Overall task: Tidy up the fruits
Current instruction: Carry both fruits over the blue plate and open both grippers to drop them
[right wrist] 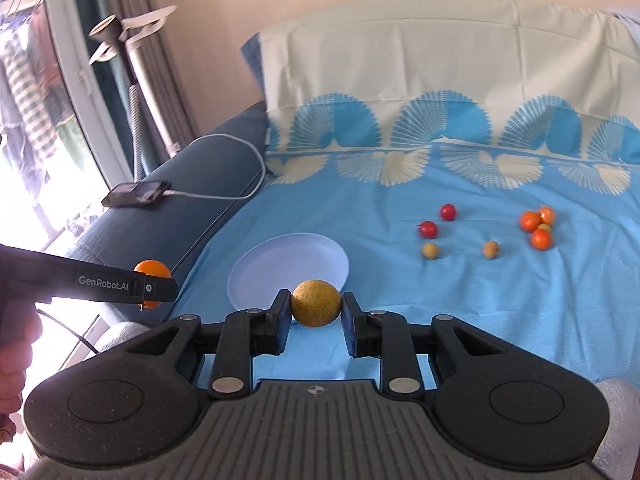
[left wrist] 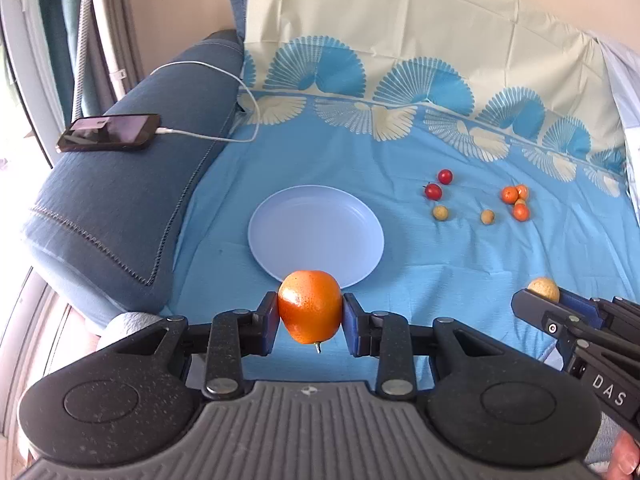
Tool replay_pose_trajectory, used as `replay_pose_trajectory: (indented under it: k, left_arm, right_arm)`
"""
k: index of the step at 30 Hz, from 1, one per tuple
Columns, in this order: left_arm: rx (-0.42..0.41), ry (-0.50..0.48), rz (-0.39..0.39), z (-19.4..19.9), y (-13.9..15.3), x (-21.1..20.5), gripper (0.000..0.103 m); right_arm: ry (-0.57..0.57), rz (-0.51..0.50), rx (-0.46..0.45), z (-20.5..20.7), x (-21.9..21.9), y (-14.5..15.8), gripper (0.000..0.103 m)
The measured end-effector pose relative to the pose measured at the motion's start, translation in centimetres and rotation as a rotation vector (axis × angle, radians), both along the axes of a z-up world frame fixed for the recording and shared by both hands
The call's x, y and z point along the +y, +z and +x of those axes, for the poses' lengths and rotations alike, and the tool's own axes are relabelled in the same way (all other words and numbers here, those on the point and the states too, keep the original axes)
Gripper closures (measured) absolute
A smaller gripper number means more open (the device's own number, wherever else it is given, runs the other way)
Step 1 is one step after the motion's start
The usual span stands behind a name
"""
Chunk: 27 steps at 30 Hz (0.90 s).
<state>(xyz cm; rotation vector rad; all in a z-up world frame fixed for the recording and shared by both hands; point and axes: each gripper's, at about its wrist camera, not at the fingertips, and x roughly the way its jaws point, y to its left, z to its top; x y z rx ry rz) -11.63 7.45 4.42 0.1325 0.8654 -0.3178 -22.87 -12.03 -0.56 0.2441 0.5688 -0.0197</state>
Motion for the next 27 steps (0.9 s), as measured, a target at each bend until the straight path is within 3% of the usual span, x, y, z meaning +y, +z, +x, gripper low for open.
replay_pose_trajectory:
  k: [11, 27]
  left_arm:
    - [-0.018, 0.015, -0.046, -0.7, 0.6, 2.0, 0.066]
    - [0.001, 0.028, -0.036, 0.4, -0.3, 2.0, 0.066]
  right_arm:
    - [0.022, -0.081, -0.027, -1.3, 2.7, 1.3, 0.075]
    - [0.021, -0.084, 0.002, -0.3, 2.7, 0.8, 0.075]
